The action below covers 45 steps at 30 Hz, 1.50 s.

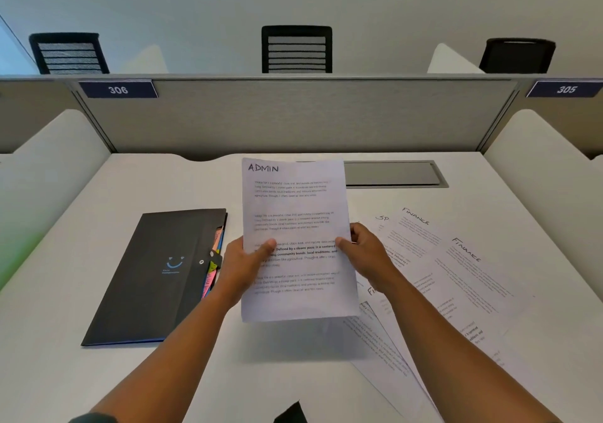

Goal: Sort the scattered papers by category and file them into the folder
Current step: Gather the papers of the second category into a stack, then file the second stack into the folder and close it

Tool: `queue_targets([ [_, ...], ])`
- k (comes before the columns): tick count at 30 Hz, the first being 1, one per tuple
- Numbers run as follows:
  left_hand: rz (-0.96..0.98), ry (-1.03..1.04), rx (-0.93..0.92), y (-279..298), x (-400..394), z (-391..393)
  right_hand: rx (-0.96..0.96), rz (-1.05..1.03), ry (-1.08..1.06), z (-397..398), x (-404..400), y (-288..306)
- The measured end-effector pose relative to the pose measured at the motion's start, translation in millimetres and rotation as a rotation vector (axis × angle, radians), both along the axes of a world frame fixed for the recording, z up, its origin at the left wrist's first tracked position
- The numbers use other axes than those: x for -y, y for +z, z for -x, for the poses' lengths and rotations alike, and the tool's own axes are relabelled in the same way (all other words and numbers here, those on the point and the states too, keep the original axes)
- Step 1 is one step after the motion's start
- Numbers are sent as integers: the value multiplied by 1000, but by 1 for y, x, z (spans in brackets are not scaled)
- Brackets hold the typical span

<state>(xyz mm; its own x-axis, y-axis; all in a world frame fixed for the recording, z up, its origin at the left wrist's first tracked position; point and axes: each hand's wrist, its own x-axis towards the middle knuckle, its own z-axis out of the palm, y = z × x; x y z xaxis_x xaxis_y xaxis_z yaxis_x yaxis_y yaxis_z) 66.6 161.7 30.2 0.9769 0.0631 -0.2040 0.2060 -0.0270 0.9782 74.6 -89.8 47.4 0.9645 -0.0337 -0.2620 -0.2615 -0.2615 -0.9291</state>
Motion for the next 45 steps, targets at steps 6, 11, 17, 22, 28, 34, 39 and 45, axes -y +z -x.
queue_targets([
  [6,171,-78,-183,-1,-7,-1,-65,-66,-48,3,-18,-4],
  [11,185,-101,-261,-10,-23,-3,-107,-109,-59,2,-30,-14],
  [17,96,-170,-283,-22,-46,-7,-159,-209,-33,-12,-44,-26],
  [22,-73,9,-207,-38,-69,-14,-142,-98,-48,-22,-58,-33],
  [28,-517,257,-88,-53,-109,-15,-134,-43,-77,-32,-69,-40],
  [34,-920,166,-113,-67,-132,-12,-128,-36,-108,-35,-81,-46],
  [39,-1049,28,-205,-74,-135,-10,-138,-64,-106,-35,-90,-53],
  [45,-1097,-117,-380,-71,-132,-11,-154,-56,-99,-33,-97,-59],
])
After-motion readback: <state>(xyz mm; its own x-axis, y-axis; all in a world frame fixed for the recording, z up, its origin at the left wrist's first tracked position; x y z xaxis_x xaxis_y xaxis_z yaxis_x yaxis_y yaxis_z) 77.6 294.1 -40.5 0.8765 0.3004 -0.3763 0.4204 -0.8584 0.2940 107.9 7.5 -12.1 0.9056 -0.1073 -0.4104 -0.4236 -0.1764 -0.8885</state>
